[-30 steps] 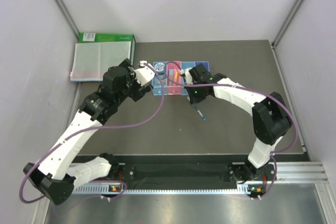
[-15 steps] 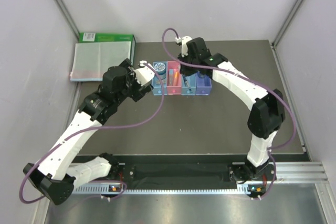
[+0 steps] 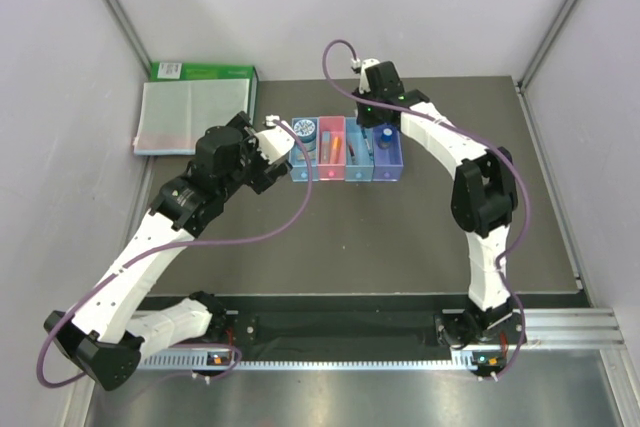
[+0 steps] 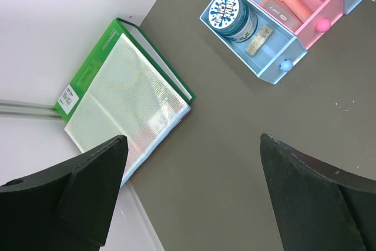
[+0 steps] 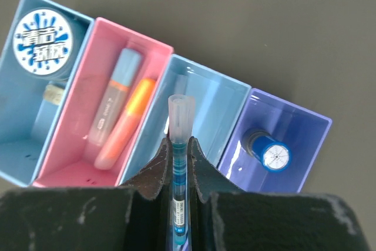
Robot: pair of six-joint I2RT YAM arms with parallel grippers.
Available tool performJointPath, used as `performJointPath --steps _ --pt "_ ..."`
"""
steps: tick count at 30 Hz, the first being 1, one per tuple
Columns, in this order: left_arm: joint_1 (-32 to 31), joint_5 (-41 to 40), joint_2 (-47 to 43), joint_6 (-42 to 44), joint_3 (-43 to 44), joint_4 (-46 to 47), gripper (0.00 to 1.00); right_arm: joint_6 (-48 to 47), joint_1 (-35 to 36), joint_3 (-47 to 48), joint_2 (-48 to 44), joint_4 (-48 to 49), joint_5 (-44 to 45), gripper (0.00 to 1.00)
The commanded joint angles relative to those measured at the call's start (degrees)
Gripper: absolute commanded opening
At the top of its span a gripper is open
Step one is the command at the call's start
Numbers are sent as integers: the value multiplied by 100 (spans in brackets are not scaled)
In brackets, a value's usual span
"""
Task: Sort the stationery into containers
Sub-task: Place the pen in the storage box, then reset both arms
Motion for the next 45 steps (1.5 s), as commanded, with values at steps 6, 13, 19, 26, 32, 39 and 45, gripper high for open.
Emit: performJointPath --steps 6,13,19,26,32,39,45 --pt "33 -33 -20 -38 6 173 99 -25 -13 174 200 412 43 0" --pt "24 2 -38 -29 -73 244 99 -16 -13 139 279 421 61 0" --pt "33 29 -55 -64 -117 279 99 -51 13 16 306 421 61 3" --pt "24 55 -38 -117 -170 349 99 -121 14 69 341 430 52 29" --pt "33 81 -20 -214 -188 393 99 -139 49 139 262 430 43 37" --pt "24 46 50 -512 -21 358 99 -288 101 271 -316 377 139 80" --pt "24 64 287 -1004 453 60 99 -981 224 332 -1381 -61 474 100"
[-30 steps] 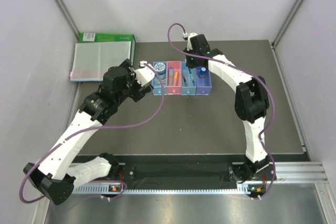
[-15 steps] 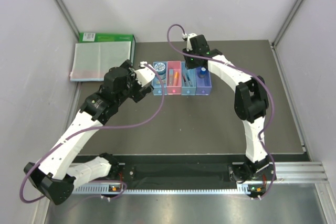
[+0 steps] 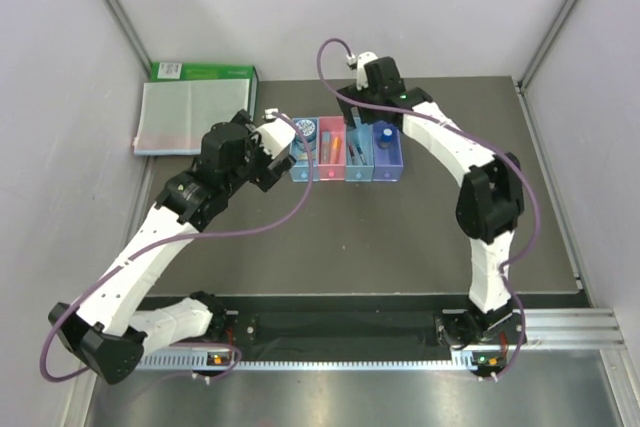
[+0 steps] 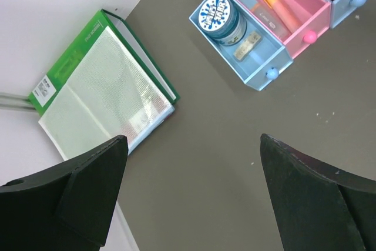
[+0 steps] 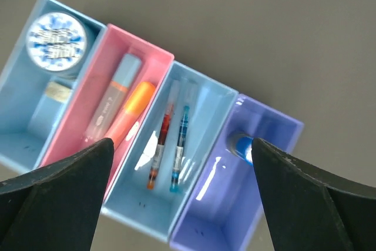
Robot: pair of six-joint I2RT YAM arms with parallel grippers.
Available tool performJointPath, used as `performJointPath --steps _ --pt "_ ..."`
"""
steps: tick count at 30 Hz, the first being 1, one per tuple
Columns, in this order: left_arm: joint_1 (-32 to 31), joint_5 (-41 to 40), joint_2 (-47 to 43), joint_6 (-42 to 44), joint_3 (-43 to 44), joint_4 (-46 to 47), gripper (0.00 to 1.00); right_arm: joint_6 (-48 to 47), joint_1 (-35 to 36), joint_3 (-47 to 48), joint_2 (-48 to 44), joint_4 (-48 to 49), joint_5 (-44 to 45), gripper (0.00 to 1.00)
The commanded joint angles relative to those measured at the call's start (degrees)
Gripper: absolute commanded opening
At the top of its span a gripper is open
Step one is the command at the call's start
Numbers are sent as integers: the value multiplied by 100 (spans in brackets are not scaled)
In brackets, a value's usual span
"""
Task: Sort the stationery into containers
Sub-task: Reset both arms
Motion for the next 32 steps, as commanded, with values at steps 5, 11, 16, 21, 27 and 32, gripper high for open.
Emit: performJointPath --steps 5,11,16,21,27,32 --pt "24 160 244 -1134 693 -257 99 -907 139 337 -2080 -1195 515 100" --pt "24 -14 -45 -1934 711 -652 99 -1286 148 -24 -3460 -1872 672 100" --pt "24 -454 -520 -2128 518 -688 99 -996 157 -339 -4428 -2022 1200 100" --pt "24 -982 -704 -1979 430 -741 99 -970 192 -814 -5238 -2180 1103 100" --pt "33 -955 -942 -1918 272 -784 99 -970 192 -1175 -5564 -2198 1068 100" --pt "24 -1043 -1004 -1865 210 -732 99 -1031 192 -1245 -5634 -2163 1016 100"
